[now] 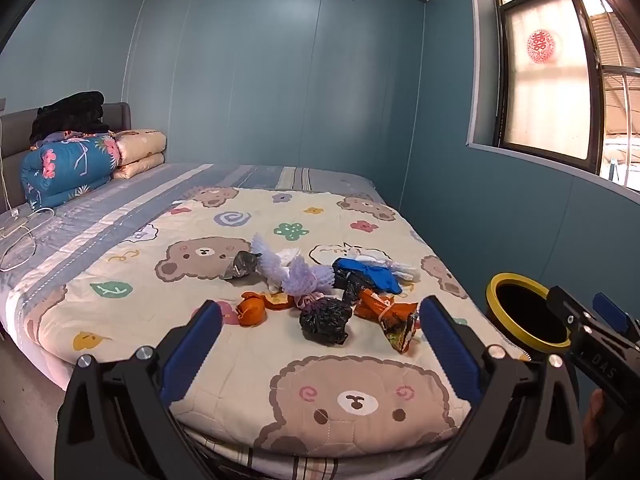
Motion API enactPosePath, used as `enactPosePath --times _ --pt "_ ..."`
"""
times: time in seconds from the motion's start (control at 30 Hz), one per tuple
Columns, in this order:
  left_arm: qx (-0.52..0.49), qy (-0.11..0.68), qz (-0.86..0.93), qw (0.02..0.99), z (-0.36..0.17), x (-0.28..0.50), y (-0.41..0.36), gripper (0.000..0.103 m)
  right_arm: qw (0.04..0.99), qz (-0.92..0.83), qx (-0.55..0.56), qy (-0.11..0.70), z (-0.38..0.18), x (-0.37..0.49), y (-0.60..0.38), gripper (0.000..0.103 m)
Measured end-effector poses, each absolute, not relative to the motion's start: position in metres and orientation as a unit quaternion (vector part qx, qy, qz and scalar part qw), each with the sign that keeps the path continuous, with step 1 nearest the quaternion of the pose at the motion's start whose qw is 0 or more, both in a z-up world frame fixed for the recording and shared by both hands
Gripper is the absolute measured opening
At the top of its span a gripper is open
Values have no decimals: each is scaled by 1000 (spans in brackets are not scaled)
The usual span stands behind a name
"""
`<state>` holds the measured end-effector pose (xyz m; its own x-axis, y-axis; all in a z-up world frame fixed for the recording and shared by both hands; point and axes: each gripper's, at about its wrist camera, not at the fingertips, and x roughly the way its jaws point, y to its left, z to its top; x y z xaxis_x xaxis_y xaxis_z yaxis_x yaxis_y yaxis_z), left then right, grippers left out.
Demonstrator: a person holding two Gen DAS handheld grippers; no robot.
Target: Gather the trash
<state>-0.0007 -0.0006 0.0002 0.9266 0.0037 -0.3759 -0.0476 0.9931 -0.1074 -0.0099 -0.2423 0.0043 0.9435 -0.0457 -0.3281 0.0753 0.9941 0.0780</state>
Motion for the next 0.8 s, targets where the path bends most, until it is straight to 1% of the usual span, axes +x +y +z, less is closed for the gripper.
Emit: enactPosePath --times 0.5,0.8 --pt "-62 197 13 978 11 -1 2 95 985 -30 45 166 5 -10 -243 95" --pt "-60 197 15 978 -2 2 1 95 984 -30 46 168 5 -9 -244 95"
